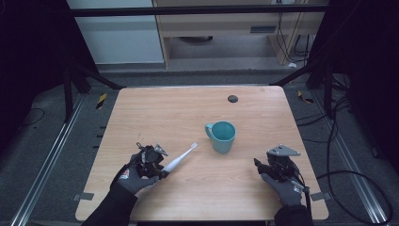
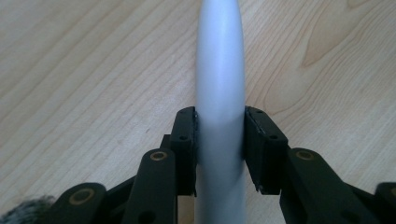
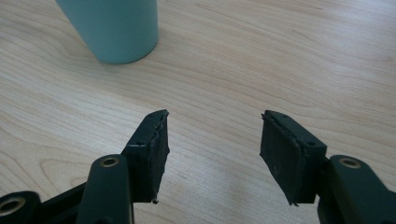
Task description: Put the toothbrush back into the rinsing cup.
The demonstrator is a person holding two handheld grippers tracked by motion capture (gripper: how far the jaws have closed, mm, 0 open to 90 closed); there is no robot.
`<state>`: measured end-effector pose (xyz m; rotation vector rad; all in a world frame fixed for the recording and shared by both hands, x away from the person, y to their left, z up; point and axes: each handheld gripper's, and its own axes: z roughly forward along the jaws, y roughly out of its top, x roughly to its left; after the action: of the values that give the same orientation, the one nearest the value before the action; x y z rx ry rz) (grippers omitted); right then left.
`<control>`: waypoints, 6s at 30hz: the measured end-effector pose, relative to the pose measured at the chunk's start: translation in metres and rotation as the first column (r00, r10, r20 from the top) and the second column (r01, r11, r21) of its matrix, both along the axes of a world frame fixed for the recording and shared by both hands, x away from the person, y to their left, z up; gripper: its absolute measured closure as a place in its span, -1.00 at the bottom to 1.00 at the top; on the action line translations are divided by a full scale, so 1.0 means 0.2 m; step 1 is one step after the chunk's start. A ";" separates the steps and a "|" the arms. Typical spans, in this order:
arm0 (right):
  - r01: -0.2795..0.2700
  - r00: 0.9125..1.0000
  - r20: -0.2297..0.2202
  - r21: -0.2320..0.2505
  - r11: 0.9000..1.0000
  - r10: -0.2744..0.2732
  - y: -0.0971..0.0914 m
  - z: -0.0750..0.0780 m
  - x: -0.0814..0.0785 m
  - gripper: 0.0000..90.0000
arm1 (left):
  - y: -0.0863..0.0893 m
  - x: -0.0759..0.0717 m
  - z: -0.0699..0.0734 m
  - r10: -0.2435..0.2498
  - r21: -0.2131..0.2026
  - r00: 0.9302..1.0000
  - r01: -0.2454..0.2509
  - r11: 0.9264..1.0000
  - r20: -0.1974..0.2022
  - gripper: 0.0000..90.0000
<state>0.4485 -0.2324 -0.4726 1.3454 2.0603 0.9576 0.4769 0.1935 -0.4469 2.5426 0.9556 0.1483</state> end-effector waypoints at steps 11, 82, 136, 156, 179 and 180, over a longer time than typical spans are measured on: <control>0.010 1.000 0.004 0.005 1.000 -0.010 0.00 0.00 0.00 -0.10 | 0.09 -0.04 0.14 0.192 -0.162 0.963 -0.162 0.973 0.188 0.46; 0.051 0.996 0.077 0.030 0.998 -0.053 0.00 0.00 0.00 -0.26 | -0.82 0.33 0.36 0.468 -0.606 0.767 -0.131 0.784 0.439 0.46; 0.024 0.997 0.071 0.019 1.000 -0.025 0.03 -0.01 0.00 -0.25 | -0.98 0.32 0.00 0.411 -0.525 0.819 -0.163 0.836 0.400 0.46; 0.038 0.996 0.075 0.015 0.999 -0.039 0.03 -0.01 0.00 -0.31 | -0.93 0.24 0.01 0.350 -0.520 0.845 -0.102 0.848 0.405 0.19; 0.097 0.992 0.075 0.032 0.995 -0.099 -0.01 -0.01 -0.01 -0.43 | -0.41 0.06 0.06 0.216 -0.376 0.895 -0.059 0.925 0.390 0.06; 0.099 0.992 0.077 0.031 0.995 -0.101 -0.02 -0.01 -0.01 -0.43 | -0.34 0.05 0.05 0.226 -0.371 0.895 -0.074 0.926 0.385 0.06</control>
<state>0.4467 -0.2360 -0.4739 1.3889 1.9098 0.9818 0.4869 0.1257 -0.4363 1.9945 0.9098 0.5088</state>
